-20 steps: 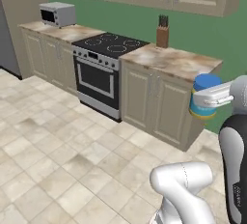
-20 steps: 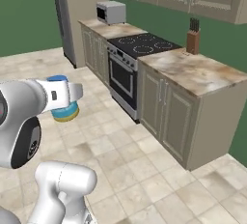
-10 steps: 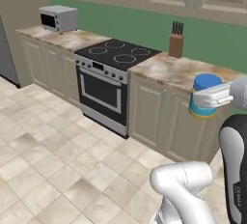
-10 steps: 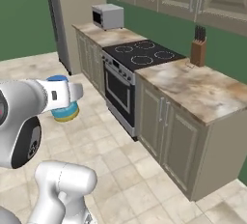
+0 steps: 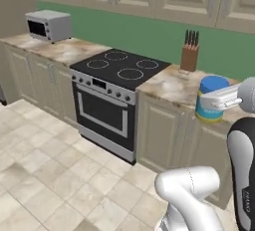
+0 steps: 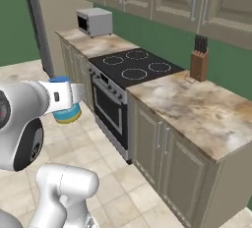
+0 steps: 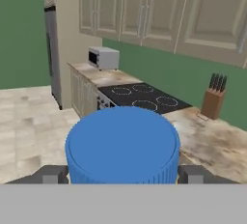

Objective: Take 2 condiments from the cabinet and move them on the counter near the stove.Make sure the condiments are lined up with each other, next to each other.

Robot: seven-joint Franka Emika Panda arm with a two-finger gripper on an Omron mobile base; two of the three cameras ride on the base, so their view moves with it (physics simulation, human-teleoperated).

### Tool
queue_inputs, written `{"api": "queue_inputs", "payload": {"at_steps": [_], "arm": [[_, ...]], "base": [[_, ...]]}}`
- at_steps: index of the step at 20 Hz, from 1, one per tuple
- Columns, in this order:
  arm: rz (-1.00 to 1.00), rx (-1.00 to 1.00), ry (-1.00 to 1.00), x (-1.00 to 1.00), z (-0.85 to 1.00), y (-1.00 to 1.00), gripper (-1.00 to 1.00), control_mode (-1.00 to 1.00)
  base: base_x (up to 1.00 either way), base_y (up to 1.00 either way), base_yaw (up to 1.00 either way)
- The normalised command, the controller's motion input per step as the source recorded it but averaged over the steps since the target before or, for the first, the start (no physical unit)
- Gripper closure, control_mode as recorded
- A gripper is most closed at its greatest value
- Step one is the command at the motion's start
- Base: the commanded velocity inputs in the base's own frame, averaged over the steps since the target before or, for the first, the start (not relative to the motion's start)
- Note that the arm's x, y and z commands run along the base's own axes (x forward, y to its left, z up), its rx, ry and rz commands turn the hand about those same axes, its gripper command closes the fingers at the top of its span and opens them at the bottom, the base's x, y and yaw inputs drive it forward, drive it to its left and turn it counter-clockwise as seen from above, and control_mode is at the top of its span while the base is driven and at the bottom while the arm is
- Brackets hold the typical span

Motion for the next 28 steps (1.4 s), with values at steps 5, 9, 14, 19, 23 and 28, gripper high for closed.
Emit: {"api": "queue_inputs", "payload": {"at_steps": [5,9,14,19,23,28], "arm": [[0.00,0.00,0.00,0.00,0.00,0.00,1.00,1.00],[0.00,0.00,0.00,0.00,0.00,0.00,1.00,1.00],[0.00,0.00,0.00,0.00,0.00,0.00,1.00,1.00],[0.00,0.00,0.00,0.00,0.00,0.00,1.00,1.00],[0.00,0.00,0.00,0.00,0.00,0.00,1.00,1.00],[0.00,0.00,0.00,0.00,0.00,0.00,1.00,1.00]], "base": [[1.00,0.16,-0.39],[0.81,0.16,-0.41],[0.53,0.26,-0.47],[0.19,0.40,-0.47],[0.01,0.62,-0.39],[0.03,0.81,-0.30]]}}
